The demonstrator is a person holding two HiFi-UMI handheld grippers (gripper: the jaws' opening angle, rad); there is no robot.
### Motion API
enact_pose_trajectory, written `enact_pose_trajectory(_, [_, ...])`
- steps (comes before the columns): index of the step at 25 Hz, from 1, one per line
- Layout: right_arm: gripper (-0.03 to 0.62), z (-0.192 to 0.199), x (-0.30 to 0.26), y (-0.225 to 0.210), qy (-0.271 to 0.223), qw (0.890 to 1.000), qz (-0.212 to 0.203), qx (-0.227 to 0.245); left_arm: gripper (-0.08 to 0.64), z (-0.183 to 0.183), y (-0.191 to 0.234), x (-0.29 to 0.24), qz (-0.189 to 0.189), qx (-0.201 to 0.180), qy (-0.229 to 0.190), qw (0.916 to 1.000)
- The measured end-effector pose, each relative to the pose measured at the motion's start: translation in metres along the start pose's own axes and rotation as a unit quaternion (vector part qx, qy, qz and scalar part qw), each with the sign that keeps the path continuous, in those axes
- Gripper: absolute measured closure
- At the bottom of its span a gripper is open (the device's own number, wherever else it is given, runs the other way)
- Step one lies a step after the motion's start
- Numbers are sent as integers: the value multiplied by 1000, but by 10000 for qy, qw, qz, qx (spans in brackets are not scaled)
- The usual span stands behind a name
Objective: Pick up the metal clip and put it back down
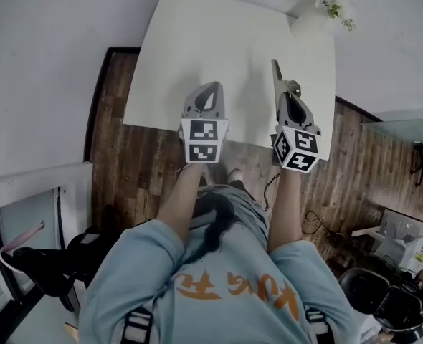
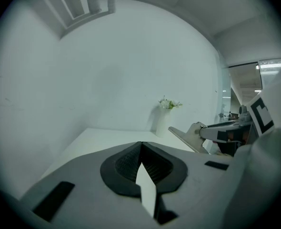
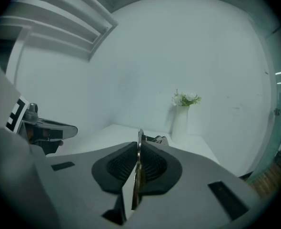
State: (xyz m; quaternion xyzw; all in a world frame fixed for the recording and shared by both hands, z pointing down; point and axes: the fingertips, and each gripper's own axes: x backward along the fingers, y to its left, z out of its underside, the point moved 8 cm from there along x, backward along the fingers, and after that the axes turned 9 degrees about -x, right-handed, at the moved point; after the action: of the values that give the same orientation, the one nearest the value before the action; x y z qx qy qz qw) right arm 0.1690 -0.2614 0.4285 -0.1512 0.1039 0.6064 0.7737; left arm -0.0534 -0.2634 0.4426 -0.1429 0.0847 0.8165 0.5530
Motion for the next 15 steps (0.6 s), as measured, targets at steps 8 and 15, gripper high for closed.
enact_pose_trajectory(8, [558, -9, 0, 17, -165, 9998, 73, -46, 540, -17, 16, 3, 158, -91, -279, 9994])
enact_pose_trajectory(15, [558, -8, -1, 10, -44, 9996, 264, -42, 540, -20, 17, -9, 395, 73, -337, 9986])
